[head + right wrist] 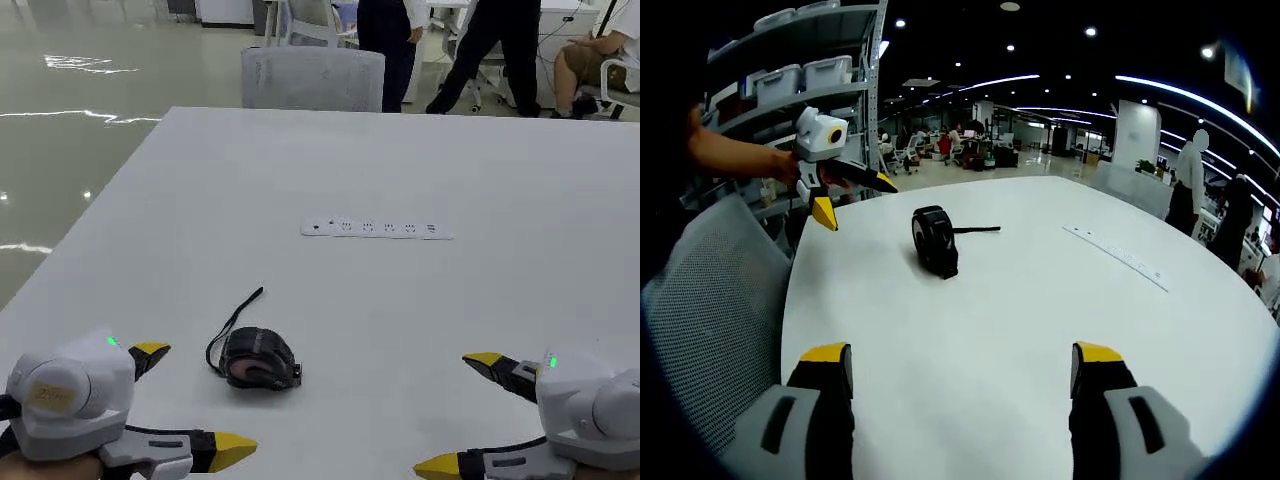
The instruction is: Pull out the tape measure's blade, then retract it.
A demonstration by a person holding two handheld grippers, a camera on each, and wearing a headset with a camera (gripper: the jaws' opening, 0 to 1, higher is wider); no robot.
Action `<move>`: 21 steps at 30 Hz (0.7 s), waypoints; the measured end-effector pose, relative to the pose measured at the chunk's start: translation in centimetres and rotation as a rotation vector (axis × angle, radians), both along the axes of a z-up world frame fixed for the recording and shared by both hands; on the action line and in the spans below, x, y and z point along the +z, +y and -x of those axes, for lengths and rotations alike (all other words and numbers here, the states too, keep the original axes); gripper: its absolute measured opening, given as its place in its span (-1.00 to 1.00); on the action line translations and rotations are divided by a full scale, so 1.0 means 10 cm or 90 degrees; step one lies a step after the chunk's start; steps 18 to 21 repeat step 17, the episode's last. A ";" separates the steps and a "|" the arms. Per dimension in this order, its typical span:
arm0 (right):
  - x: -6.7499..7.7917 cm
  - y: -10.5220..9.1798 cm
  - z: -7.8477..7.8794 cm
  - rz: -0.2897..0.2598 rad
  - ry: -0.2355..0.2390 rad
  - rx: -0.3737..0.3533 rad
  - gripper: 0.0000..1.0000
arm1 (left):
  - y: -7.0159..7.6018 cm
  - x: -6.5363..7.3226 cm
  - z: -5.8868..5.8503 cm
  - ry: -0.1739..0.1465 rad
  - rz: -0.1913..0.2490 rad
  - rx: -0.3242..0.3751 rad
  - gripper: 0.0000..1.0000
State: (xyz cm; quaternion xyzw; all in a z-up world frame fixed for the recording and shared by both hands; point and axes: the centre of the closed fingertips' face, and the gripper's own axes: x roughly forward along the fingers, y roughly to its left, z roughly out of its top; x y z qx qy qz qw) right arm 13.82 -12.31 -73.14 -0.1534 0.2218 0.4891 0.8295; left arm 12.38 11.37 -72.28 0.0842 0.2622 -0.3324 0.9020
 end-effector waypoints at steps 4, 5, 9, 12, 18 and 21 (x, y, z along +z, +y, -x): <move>0.01 0.00 -0.01 -0.002 -0.003 0.001 0.86 | 0.02 -0.01 0.00 0.000 0.000 0.000 0.98; 0.01 -0.01 -0.02 -0.002 -0.004 0.001 0.86 | 0.02 -0.01 0.00 -0.001 0.000 -0.001 0.98; 0.04 0.01 -0.02 -0.005 -0.006 0.002 0.86 | 0.05 0.00 -0.01 -0.004 -0.001 -0.001 0.98; 0.04 0.02 -0.02 -0.005 -0.006 0.001 0.85 | 0.05 0.01 -0.02 -0.008 -0.001 0.000 0.98; 0.02 0.01 -0.02 -0.003 -0.005 0.002 0.85 | 0.02 0.05 -0.01 -0.014 -0.002 -0.004 0.98; 0.02 0.01 -0.02 -0.003 -0.005 0.002 0.85 | 0.02 0.05 -0.01 -0.014 -0.002 -0.004 0.98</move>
